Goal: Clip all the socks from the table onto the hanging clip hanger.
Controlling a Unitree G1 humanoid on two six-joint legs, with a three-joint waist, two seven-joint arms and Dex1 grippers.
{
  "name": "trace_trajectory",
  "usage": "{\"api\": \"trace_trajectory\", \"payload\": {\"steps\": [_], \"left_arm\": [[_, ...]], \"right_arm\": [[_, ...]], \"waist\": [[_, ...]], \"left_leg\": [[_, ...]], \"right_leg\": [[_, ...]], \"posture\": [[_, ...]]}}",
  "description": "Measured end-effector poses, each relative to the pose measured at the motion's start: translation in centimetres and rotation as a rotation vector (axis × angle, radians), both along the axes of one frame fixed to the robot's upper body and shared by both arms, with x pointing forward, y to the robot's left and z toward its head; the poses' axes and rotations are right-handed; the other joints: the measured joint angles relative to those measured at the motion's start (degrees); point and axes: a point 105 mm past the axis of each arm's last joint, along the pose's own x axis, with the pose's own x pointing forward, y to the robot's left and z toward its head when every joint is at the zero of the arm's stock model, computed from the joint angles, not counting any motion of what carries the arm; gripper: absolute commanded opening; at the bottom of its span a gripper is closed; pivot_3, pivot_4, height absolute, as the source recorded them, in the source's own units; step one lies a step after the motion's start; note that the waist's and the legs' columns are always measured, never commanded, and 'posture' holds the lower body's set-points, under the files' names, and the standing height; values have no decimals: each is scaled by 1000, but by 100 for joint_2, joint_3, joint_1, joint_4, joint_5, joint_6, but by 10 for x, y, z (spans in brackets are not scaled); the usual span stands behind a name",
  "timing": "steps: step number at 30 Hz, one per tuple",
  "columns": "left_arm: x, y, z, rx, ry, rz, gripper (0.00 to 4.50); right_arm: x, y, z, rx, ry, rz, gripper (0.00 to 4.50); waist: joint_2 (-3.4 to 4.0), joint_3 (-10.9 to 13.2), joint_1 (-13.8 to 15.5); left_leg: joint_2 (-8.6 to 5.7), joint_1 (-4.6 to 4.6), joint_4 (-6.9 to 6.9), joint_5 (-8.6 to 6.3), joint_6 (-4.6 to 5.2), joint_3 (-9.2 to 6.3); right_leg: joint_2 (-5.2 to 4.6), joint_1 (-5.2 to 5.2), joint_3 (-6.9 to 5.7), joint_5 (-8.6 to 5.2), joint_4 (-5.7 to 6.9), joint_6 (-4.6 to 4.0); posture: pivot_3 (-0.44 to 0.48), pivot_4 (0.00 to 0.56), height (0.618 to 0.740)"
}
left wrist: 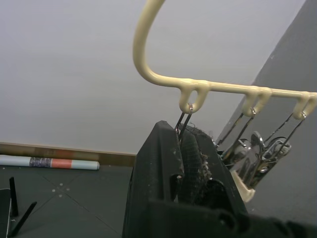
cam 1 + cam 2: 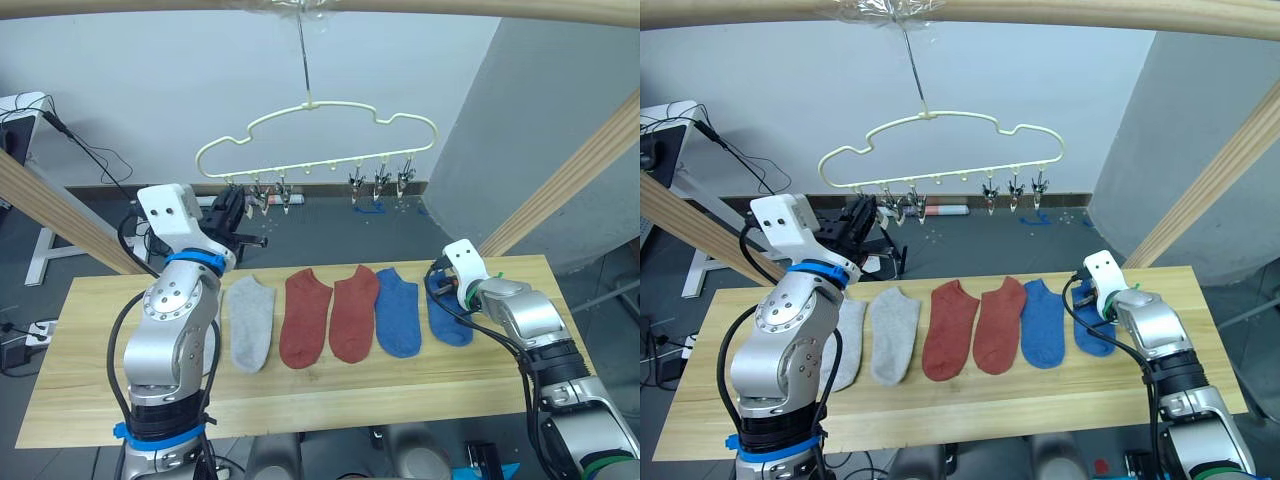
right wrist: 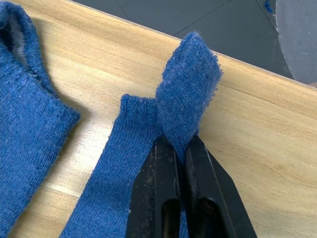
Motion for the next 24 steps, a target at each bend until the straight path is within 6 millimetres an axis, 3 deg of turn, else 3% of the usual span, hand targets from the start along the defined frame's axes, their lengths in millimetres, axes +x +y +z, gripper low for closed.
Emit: {"api": "trace_trajectory", "payload": {"steps": [7, 10, 17, 21, 24], "left_arm": [[-2, 2, 1, -92, 47, -72, 0], [-2, 8, 9, -162, 59, -94, 0], [-4, 10, 15, -248, 118, -157, 0], [-5, 11, 19, -296, 141, -174, 0], [-6, 11, 22, -327, 153, -188, 0]], "right_arm": [[-15, -1, 3, -27, 15, 70, 42], [-23, 13, 26, -25, -21, 180, 42], [-44, 81, 84, 113, -115, 429, 42], [-47, 112, 93, 175, -132, 473, 42], [-51, 152, 102, 242, -159, 537, 42]], "waist": [[11, 19, 9], [18, 78, -18], [8, 133, -51], [7, 144, -28], [10, 167, -54]], "left_leg": [[0, -2, -2, 0, -1, -1], [0, 0, 0, 0, -1, 2], [4, 0, -2, -1, -3, -7], [0, -4, -2, -2, -4, -10], [4, -4, -4, -2, -5, -14]], "right_leg": [[0, -2, -2, -1, -2, 2], [2, -3, 3, -15, 3, 27], [6, -6, -2, -16, 9, 27], [-1, -9, 0, -2, 4, 5], [0, -18, 1, -2, 9, 4]], "posture": [[-144, 339, 740], [-148, 349, 740], [-148, 361, 740], [-152, 364, 740], [-155, 367, 740]]}}
